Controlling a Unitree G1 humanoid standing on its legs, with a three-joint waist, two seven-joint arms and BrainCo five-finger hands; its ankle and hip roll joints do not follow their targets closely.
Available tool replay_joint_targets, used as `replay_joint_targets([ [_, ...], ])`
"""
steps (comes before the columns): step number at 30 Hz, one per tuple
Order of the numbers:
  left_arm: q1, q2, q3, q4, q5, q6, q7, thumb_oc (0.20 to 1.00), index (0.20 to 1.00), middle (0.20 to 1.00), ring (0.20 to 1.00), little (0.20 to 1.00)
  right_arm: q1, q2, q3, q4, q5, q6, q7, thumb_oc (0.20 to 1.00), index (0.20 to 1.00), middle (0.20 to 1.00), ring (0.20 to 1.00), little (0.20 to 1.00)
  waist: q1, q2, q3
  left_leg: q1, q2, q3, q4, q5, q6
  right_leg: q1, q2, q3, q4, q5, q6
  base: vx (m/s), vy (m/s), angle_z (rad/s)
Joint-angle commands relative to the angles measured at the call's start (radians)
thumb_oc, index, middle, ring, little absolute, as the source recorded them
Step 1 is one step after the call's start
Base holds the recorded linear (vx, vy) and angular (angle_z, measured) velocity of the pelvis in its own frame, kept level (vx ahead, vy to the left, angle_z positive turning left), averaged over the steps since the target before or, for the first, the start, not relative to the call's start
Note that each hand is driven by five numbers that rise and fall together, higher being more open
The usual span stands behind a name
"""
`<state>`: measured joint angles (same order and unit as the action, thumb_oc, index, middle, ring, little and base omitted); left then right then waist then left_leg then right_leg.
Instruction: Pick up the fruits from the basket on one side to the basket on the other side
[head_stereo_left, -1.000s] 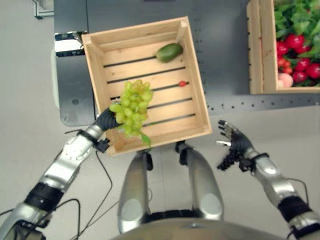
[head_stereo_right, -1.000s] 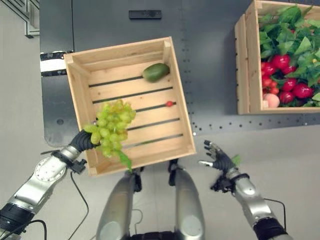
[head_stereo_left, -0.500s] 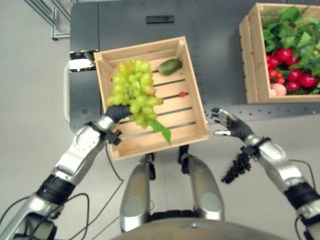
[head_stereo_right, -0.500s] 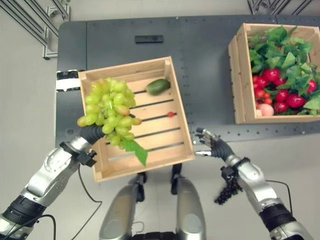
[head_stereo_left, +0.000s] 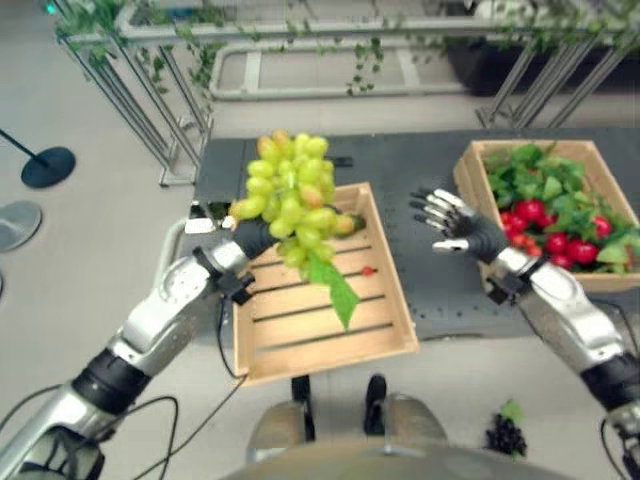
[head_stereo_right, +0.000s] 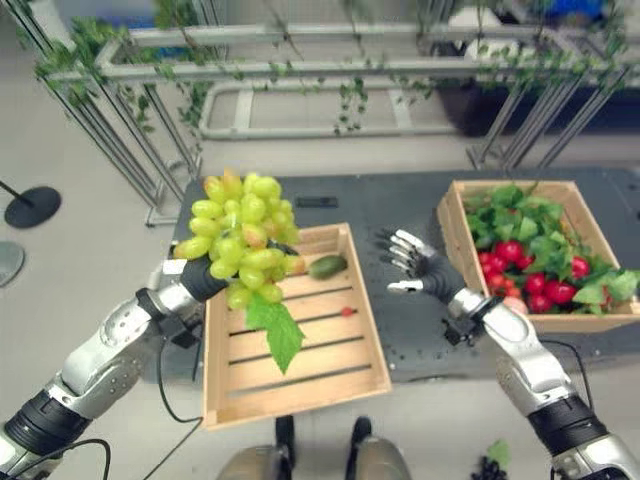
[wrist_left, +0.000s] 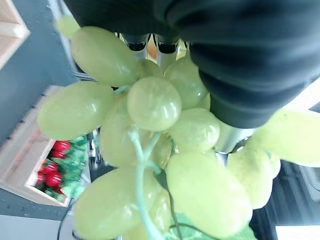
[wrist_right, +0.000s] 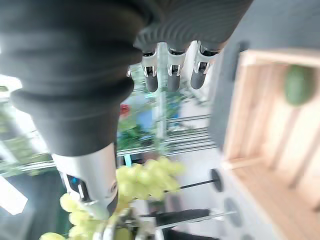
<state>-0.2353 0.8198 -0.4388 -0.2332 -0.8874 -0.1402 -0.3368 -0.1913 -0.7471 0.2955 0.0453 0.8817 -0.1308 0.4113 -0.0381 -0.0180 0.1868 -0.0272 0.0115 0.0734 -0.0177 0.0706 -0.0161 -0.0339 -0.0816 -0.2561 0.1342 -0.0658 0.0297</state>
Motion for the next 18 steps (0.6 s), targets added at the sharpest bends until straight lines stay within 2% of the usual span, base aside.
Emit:
replay_joint_targets([
  [1,-0.031,0.033,-0.011,-0.082,-0.064,-0.042,-0.024,0.200,0.200,0.200,0.200,0.200,-0.042,0.019,0.047,-0.088,0.071,-0.029,0.024,1.000,1.000,1.000,1.000,1.000,0.014,-0.039,-0.093,0.034,-0.047,0.014,0.021,-0.114,0.008,-0.004,0.006,-0.013,-0.048,0.027,0.090,0.12,-0.011,0.06],
  [4,-0.020,0.039,-0.013,-0.088,-0.077,-0.033,-0.034,0.200,0.200,0.200,0.200,0.200,-0.067,-0.008,0.052,-0.098,0.012,-0.043,0.012,1.000,1.000,1.000,1.000,1.000,0.017,-0.038,-0.112,0.053,-0.046,0.015,0.011,-0.115,0.007,0.016,0.008,-0.014,-0.059,0.025,0.091,0.06,-0.006,0.00],
  [5,-0.019,0.041,-0.017,-0.096,-0.079,-0.029,-0.040,0.200,0.200,0.200,0.200,0.200,-0.087,-0.026,0.049,-0.114,-0.070,-0.067,-0.012,1.000,1.000,1.000,1.000,1.000,0.019,-0.038,-0.121,0.062,-0.045,0.015,0.006,-0.116,0.007,0.024,0.009,-0.015,-0.063,0.024,0.091,0.09,-0.020,0.01],
  [6,-0.015,0.033,-0.020,-0.105,-0.092,-0.021,-0.042,0.200,0.200,0.200,0.200,0.200,-0.105,-0.011,0.017,-0.099,-0.128,-0.090,-0.054,1.000,1.000,1.000,1.000,1.000,0.021,-0.036,-0.134,0.072,-0.045,0.015,0.000,-0.117,0.009,0.035,0.011,-0.017,-0.068,0.022,0.091,0.07,-0.018,0.01],
  [8,-0.016,0.033,-0.025,-0.112,-0.100,-0.014,-0.044,0.200,0.200,0.200,0.200,0.200,-0.117,-0.002,0.007,-0.097,-0.154,-0.101,-0.070,1.000,1.000,1.000,1.000,1.000,0.022,-0.035,-0.138,0.080,-0.045,0.014,-0.004,-0.118,0.009,0.042,0.012,-0.016,-0.071,0.021,0.091,0.06,-0.016,0.00],
  [10,-0.022,0.038,-0.046,-0.127,-0.124,0.000,-0.050,0.200,0.200,0.200,0.200,0.200,-0.134,0.053,-0.001,-0.078,-0.141,-0.110,-0.076,1.000,1.000,1.000,1.000,1.000,0.025,-0.032,-0.151,0.094,-0.044,0.013,-0.014,-0.119,0.010,0.055,0.017,-0.020,-0.082,0.020,0.092,0.05,-0.017,0.01],
  [14,-0.026,0.064,-0.055,-0.150,-0.148,0.011,-0.056,0.200,0.200,0.200,0.200,0.200,-0.152,0.035,0.007,-0.116,-0.157,-0.110,-0.064,1.000,1.000,1.000,1.000,1.000,0.027,-0.030,-0.162,0.103,-0.043,0.010,-0.025,-0.115,0.008,0.063,0.020,-0.023,-0.092,0.020,0.093,0.01,-0.004,0.01],
  [18,-0.081,0.112,-0.125,-0.162,-0.208,0.035,-0.070,0.200,0.200,0.200,0.200,0.200,-0.185,0.021,0.016,-0.112,-0.146,-0.117,-0.070,1.000,1.000,1.000,1.000,1.000,0.026,-0.027,-0.170,0.107,-0.042,0.009,-0.036,-0.107,0.005,0.067,0.022,-0.026,-0.098,0.024,0.094,0.00,0.000,0.00],
])
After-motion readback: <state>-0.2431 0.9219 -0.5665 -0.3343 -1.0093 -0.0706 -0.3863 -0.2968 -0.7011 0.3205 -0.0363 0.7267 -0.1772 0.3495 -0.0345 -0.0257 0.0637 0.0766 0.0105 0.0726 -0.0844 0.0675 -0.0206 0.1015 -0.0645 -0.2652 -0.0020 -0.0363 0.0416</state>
